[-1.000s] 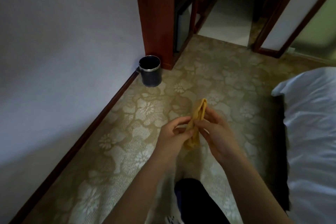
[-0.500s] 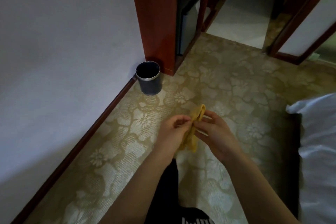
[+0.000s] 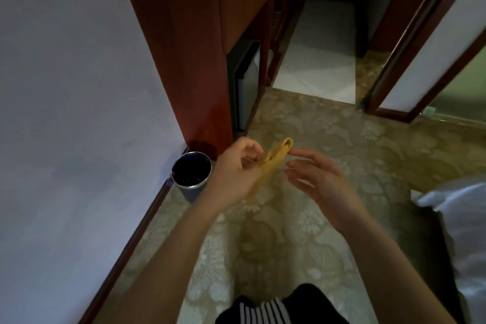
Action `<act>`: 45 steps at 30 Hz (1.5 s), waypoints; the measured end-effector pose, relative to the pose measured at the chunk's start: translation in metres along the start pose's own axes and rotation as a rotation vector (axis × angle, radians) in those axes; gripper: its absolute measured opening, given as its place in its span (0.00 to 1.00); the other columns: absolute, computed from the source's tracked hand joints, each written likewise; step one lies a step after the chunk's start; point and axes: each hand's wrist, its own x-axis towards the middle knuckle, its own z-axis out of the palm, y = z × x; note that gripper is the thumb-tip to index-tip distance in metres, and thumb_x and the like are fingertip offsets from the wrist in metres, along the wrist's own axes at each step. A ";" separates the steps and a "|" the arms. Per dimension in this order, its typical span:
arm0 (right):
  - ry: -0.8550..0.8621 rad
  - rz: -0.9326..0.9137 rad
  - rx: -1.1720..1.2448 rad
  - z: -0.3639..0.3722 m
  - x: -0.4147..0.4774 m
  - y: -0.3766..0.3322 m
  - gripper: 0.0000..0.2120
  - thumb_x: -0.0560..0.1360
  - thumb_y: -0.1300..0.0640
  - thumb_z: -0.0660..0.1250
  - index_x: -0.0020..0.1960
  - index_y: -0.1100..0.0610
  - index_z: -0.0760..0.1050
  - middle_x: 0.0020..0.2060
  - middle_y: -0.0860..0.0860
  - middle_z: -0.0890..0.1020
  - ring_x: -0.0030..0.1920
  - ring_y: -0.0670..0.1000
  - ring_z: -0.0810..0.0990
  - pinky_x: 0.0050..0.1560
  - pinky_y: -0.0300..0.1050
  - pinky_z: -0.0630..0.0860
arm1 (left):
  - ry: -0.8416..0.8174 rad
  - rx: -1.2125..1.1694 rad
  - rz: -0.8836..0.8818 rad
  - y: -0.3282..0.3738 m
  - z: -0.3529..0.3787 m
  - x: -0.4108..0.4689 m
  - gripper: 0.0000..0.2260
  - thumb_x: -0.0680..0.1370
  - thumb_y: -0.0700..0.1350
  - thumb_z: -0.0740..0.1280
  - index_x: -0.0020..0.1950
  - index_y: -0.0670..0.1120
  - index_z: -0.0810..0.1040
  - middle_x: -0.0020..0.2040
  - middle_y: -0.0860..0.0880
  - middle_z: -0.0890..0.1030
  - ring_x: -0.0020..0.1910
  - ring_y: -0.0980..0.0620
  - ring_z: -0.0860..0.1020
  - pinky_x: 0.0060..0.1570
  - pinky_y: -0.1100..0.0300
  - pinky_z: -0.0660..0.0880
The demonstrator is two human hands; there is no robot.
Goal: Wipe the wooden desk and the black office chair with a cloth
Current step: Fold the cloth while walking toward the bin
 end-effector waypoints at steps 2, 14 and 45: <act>0.050 -0.077 -0.139 -0.003 0.036 -0.009 0.12 0.74 0.66 0.67 0.53 0.52 0.79 0.46 0.49 0.80 0.51 0.51 0.78 0.53 0.43 0.76 | -0.016 0.027 -0.030 0.006 -0.019 0.040 0.12 0.72 0.36 0.69 0.43 0.53 0.74 0.39 0.55 0.80 0.42 0.57 0.79 0.41 0.67 0.75; -0.500 -0.628 -0.591 0.024 0.267 -0.135 0.13 0.72 0.62 0.71 0.48 0.44 0.77 0.42 0.44 0.82 0.42 0.43 0.81 0.41 0.34 0.77 | 0.334 0.150 0.129 0.068 -0.068 0.212 0.13 0.66 0.33 0.66 0.38 0.51 0.78 0.35 0.57 0.80 0.37 0.60 0.78 0.39 0.69 0.74; -1.278 -1.548 -1.250 0.178 0.689 -0.351 0.14 0.73 0.53 0.70 0.58 0.50 0.77 0.54 0.45 0.78 0.53 0.45 0.76 0.53 0.47 0.76 | 0.493 1.047 0.211 0.091 -0.187 0.522 0.07 0.76 0.41 0.66 0.52 0.44 0.79 0.49 0.50 0.77 0.44 0.61 0.71 0.41 0.65 0.72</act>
